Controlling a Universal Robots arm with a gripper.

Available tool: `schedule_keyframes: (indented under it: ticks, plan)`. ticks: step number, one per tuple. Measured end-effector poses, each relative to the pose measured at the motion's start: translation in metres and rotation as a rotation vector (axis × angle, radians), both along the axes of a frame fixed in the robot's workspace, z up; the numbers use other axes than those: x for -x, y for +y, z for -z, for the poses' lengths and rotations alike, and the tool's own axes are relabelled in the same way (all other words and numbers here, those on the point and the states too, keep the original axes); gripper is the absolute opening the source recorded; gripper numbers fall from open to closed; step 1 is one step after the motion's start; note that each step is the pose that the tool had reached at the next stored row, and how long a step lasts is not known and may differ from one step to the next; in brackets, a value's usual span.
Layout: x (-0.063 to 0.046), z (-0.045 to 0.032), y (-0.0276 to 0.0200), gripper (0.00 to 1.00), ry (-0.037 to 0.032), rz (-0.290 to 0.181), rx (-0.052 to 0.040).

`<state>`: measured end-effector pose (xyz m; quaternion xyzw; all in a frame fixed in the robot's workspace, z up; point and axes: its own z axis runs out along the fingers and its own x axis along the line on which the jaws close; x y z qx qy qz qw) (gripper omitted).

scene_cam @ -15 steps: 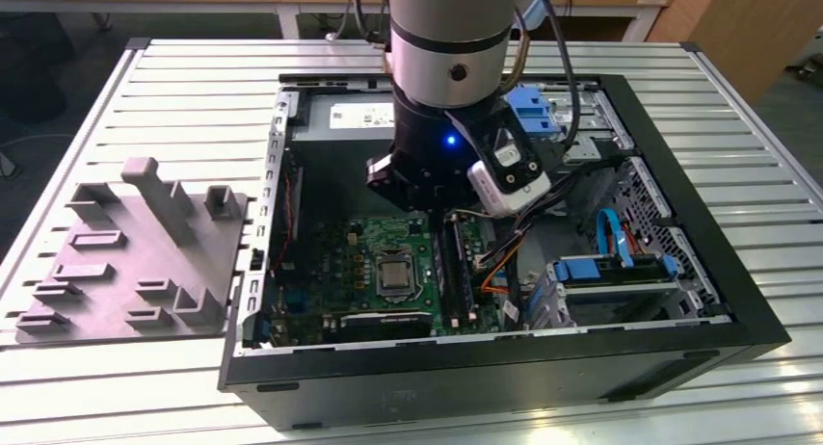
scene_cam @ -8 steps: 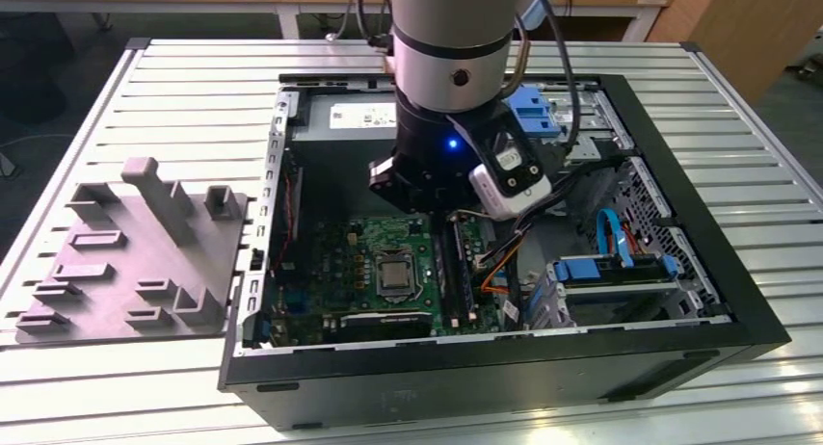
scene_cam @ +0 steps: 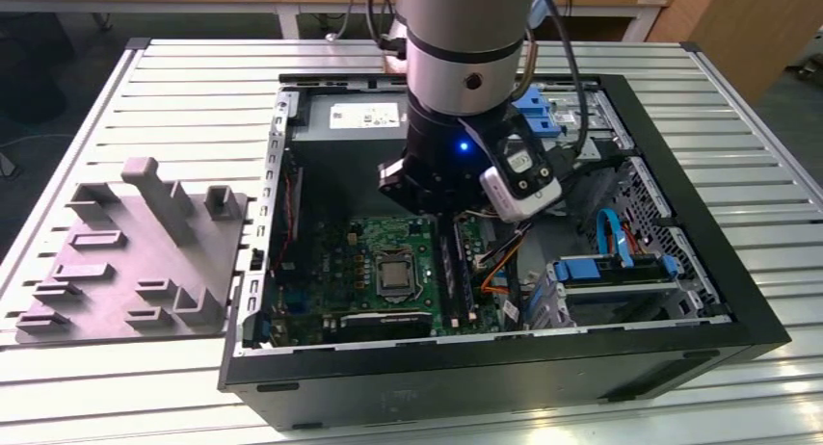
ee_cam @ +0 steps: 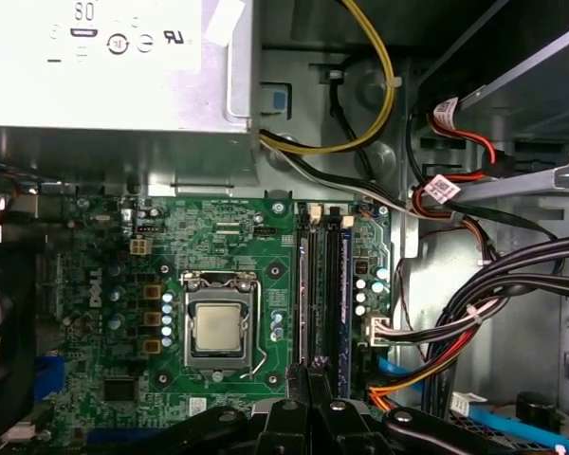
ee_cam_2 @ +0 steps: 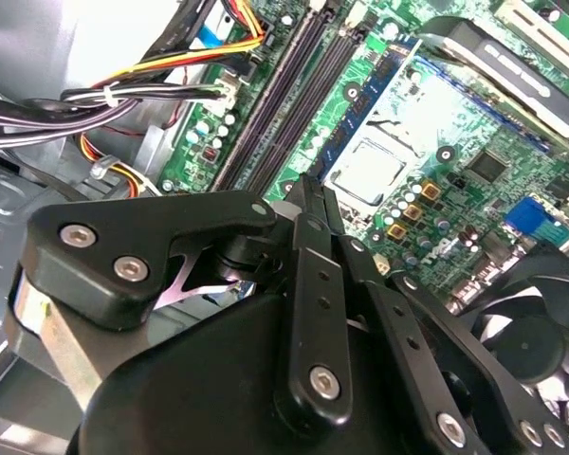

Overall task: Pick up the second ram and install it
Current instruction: 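Insert the second ram into the second slot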

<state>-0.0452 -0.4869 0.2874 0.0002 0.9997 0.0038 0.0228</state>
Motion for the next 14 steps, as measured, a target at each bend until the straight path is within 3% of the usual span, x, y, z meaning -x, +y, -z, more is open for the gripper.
schedule_keyframes:
  ticks: [14]
  plan:
    - [-0.015, 0.0056, 0.0000, 0.11, 0.0000, 0.000, 0.0000]
